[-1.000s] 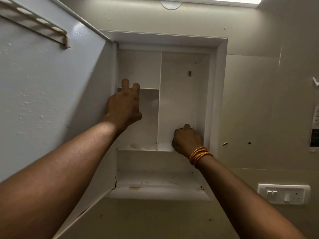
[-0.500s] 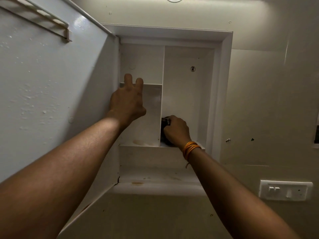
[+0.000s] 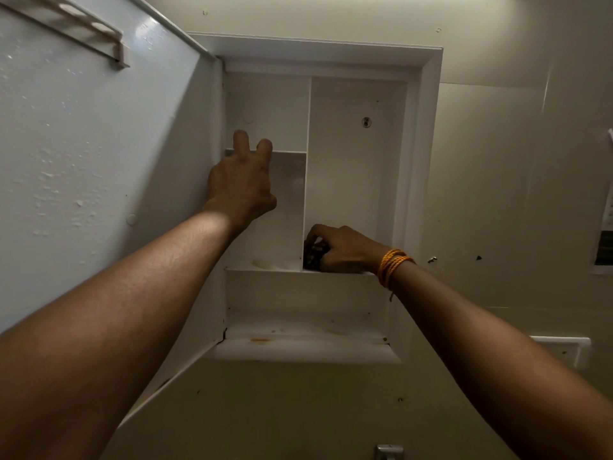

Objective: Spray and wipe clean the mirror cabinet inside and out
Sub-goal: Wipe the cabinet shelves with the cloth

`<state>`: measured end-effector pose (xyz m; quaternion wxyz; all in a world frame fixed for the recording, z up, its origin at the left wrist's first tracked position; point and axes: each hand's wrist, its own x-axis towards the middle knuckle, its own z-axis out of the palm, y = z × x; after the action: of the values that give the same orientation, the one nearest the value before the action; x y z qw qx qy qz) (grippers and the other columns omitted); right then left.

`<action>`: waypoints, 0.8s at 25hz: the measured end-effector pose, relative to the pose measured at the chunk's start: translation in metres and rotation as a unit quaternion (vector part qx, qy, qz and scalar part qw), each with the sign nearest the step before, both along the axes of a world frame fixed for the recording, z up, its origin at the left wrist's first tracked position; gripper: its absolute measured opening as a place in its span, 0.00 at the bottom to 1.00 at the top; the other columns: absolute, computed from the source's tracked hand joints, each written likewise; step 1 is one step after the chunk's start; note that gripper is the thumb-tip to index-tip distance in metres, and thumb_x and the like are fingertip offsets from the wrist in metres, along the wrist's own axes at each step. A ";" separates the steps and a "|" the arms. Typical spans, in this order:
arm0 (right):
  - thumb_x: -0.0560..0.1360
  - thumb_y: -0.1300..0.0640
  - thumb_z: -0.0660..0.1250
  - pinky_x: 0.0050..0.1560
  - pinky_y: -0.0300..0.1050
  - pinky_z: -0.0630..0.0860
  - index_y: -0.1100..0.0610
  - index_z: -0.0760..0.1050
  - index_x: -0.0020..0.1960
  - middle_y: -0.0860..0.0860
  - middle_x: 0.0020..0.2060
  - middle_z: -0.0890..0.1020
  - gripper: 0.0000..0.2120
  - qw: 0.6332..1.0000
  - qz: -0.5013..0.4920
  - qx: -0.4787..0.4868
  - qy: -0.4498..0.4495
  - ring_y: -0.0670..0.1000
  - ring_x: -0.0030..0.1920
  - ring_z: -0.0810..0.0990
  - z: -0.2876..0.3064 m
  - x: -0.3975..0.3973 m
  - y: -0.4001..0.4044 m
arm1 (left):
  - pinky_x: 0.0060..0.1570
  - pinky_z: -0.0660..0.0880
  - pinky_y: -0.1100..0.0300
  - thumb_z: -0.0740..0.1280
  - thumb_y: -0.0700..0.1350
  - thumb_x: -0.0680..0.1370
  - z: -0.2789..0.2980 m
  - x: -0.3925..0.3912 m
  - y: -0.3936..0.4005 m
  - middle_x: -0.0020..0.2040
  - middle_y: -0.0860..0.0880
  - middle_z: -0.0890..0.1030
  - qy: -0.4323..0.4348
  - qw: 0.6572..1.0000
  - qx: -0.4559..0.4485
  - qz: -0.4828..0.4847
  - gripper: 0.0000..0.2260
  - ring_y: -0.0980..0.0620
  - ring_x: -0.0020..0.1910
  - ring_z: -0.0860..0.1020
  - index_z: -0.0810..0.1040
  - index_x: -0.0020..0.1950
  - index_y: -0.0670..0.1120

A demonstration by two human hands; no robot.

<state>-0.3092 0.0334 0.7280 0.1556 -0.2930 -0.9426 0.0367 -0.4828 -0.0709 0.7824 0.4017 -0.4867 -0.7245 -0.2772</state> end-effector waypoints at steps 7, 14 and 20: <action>0.79 0.62 0.63 0.66 0.50 0.74 0.55 0.73 0.74 0.59 0.68 0.78 0.23 0.997 -0.048 0.048 -0.048 0.60 0.66 0.76 -0.005 0.016 0.009 | 0.37 0.70 0.52 0.72 0.39 0.69 -0.002 0.001 -0.006 0.67 0.38 0.64 -0.017 1.000 0.017 -0.001 0.27 0.37 0.39 0.74 0.66 0.66 0.47; 0.82 0.54 0.60 0.51 0.48 0.77 0.63 0.77 0.63 0.63 0.59 0.80 0.17 0.964 -0.182 0.152 -0.119 0.63 0.57 0.81 -0.003 0.008 -0.007 | 0.39 0.69 0.52 0.70 0.39 0.71 0.004 0.004 -0.014 0.66 0.38 0.66 -0.002 1.000 -0.007 0.028 0.27 0.34 0.46 0.77 0.66 0.68 0.48; 0.79 0.55 0.62 0.47 0.48 0.76 0.59 0.80 0.58 0.56 0.51 0.81 0.13 0.944 -0.235 0.214 -0.084 0.58 0.52 0.81 -0.014 -0.022 -0.028 | 0.38 0.68 0.53 0.69 0.39 0.72 0.007 0.001 -0.016 0.66 0.37 0.66 0.009 1.000 -0.018 0.012 0.25 0.35 0.45 0.77 0.67 0.67 0.47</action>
<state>-0.3308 0.0058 0.7143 0.1395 -0.4682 -0.8421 -0.2286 -0.4814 -0.0869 0.7898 0.4026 -0.4876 -0.7315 -0.2551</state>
